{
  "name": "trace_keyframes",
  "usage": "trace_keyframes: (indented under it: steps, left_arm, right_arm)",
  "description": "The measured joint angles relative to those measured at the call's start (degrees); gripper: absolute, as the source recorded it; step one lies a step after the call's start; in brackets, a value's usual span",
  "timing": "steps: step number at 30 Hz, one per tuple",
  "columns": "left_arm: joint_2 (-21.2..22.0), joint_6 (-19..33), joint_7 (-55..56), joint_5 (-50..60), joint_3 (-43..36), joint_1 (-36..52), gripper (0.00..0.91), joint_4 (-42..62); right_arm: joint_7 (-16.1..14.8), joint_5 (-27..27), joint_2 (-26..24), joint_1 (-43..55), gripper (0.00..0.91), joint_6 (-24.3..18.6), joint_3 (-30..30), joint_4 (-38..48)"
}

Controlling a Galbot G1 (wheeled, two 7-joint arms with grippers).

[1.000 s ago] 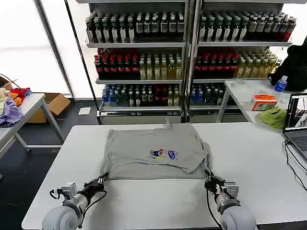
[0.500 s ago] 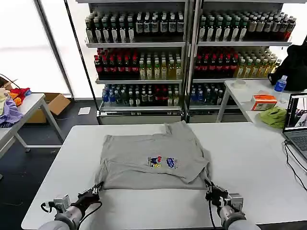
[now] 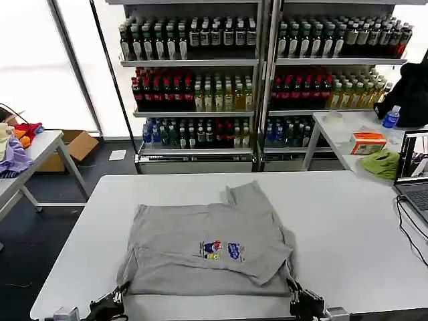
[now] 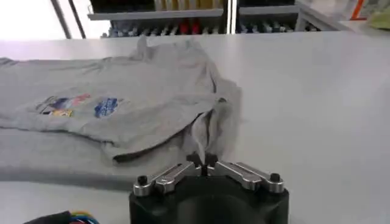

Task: Fold and organize the clothes.

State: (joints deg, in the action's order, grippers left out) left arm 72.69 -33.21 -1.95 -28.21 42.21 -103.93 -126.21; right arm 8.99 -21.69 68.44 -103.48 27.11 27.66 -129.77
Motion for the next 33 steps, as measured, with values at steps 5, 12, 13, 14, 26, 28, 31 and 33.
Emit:
trace_keyframes:
  steps: [5,12,13,14,26,28,31,33]
  left_arm:
    - [0.1,-0.2,-0.5,0.8,1.3,-2.0,0.907,-1.9]
    - [-0.5,-0.2,-1.3,0.4,4.6,-3.8,0.907,-3.6]
    - [-0.7,-0.2,-1.4,0.1,5.2,-3.9,0.907,-3.7]
    - [-1.0,-0.2,-1.6,-0.3,6.1,-3.9,0.907,-3.8]
    - [-9.1,-0.2,-3.4,-6.3,12.3,2.8,0.907,0.4]
    - [-11.2,-0.2,-3.9,-7.2,11.8,5.1,0.907,1.9]
    - [-14.0,-0.1,-4.9,-8.9,10.2,9.0,0.907,4.7]
    - [-15.7,-0.1,-5.5,-9.7,8.6,12.0,0.907,7.0]
  right_arm:
    - [-0.4,-0.3,-0.5,-0.8,0.907,-0.5,0.8,-1.3]
    - [-1.5,-3.1,-1.7,0.4,0.907,0.1,3.6,-3.0]
    - [-1.7,-3.6,-2.0,0.9,0.907,0.4,4.2,-3.1]
    - [-1.9,-4.2,-2.3,1.4,0.907,0.7,4.7,-3.1]
    - [-7.7,-9.6,-8.0,21.7,0.907,4.2,5.1,7.3]
    - [-9.0,-9.9,-8.3,26.5,0.907,4.5,3.9,10.8]
    - [-11.1,-10.0,-8.4,33.6,0.907,4.9,1.5,16.5]
    - [-12.4,-9.9,-8.2,38.2,0.907,5.1,-0.3,20.6]
